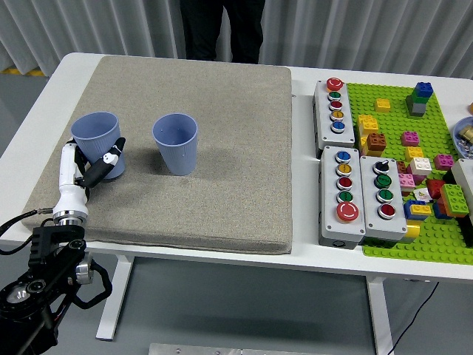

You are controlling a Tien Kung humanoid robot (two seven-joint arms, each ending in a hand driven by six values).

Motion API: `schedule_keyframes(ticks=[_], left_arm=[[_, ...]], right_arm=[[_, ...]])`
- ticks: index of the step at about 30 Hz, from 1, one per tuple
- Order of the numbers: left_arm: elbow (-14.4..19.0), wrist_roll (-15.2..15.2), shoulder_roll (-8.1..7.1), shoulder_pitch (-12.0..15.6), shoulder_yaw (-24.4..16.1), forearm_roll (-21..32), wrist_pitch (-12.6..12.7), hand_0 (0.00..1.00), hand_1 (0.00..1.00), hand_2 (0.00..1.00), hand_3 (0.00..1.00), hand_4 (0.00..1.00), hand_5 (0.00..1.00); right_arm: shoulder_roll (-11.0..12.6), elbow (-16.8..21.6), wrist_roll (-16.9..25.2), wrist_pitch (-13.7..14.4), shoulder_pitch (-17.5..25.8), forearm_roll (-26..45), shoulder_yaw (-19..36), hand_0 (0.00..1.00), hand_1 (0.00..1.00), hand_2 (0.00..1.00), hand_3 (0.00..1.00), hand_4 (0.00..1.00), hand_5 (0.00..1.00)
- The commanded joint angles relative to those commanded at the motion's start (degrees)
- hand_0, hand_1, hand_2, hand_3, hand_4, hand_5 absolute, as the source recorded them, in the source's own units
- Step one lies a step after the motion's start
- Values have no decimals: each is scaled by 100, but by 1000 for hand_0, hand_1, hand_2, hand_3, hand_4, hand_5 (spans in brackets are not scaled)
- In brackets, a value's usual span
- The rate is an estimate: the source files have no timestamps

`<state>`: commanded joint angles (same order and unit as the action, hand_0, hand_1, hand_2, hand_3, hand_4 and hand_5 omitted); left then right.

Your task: Pick cup pour cup place

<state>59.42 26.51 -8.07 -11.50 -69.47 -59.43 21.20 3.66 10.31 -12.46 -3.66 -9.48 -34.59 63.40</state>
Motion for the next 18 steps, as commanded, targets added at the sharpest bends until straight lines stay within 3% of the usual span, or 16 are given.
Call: schedule_keyframes(ticks=[18], left_arm=[[41, -77, -68, 93, 35, -108, -128, 683, 705, 753, 703, 765, 377]], right_arm=[[-5, 0, -10, -3, 29, -48, 13, 679, 673, 683, 642, 438, 176]])
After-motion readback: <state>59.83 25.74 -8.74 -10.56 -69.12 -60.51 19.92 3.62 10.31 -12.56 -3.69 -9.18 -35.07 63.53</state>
